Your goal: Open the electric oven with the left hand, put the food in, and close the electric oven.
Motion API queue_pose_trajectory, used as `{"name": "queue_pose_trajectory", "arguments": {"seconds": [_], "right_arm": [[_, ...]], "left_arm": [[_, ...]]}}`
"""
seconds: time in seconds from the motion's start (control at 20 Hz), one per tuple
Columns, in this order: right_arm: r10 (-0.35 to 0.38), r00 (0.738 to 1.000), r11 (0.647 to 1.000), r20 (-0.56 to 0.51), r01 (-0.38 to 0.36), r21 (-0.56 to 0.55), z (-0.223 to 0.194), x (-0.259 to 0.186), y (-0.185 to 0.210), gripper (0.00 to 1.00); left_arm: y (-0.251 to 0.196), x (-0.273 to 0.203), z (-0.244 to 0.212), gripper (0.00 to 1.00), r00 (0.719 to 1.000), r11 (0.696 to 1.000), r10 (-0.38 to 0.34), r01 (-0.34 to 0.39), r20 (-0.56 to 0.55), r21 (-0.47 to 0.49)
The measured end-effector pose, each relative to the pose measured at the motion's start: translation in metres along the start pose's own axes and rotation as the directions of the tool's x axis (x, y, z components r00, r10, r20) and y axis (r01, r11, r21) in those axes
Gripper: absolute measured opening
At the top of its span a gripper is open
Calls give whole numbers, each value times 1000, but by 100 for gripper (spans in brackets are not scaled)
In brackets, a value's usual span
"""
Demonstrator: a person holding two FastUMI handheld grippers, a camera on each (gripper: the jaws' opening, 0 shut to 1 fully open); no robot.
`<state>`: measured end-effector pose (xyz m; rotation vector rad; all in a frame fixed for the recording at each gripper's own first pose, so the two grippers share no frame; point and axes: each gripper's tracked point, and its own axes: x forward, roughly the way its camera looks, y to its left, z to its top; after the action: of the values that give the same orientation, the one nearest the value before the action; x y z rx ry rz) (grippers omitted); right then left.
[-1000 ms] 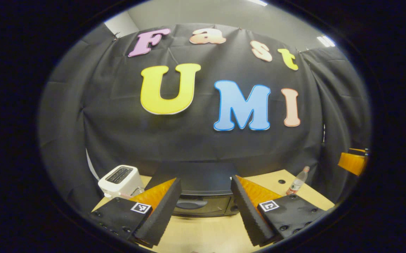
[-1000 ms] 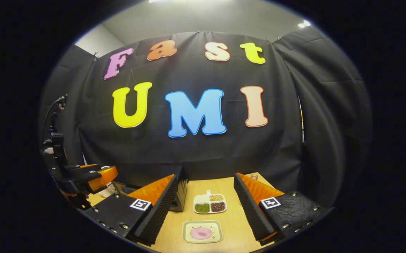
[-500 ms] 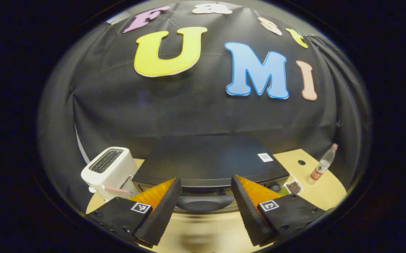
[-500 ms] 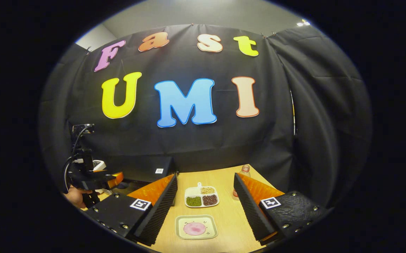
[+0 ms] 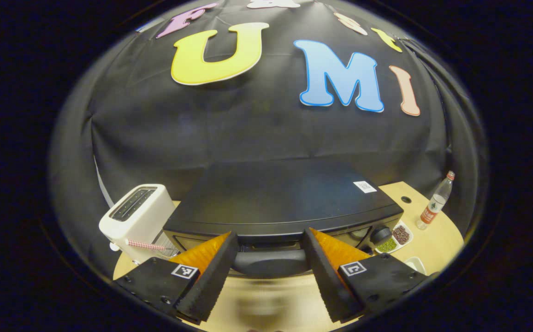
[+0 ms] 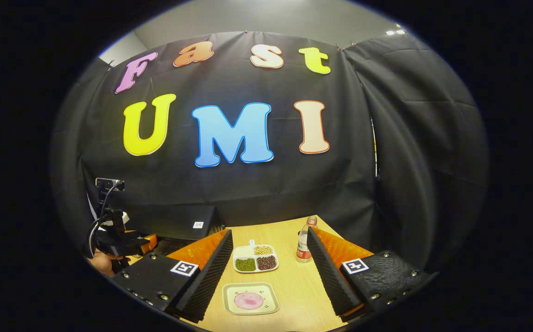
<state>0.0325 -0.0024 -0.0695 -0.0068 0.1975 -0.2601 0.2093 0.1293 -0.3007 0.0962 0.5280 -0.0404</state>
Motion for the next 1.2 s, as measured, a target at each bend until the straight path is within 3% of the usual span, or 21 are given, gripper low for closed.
{"name": "queue_pose_trajectory", "arguments": {"seconds": [0.15,0.2,0.3,0.45,0.5,0.75,1.2], "right_arm": [[20,1000,1000,5,-20,5,2,-1,6,98],[25,1000,1000,9,-25,2,4,-2,8,98],[36,999,999,17,-36,-3,5,-3,10,98],[53,998,999,22,-52,-5,7,-6,14,98],[56,998,998,22,-56,-9,7,-7,15,98],[67,998,998,14,-66,-18,3,-13,17,98],[79,996,997,-42,-80,-14,-12,-16,22,98]], "left_arm": [[0,-6,-4,100,1000,1000,2,-2,-1,-7],[-1,-13,-9,93,1000,1000,2,-2,-3,-7],[-2,-25,-18,97,1000,1000,-2,2,-5,-3],[-3,-40,-32,93,1000,1000,-5,5,-8,0],[-4,-45,-37,100,1000,1000,-8,7,-9,-9],[-6,-63,-65,97,999,1000,-25,25,-27,-11],[-9,-83,-124,100,996,997,-28,34,-84,63]]}}
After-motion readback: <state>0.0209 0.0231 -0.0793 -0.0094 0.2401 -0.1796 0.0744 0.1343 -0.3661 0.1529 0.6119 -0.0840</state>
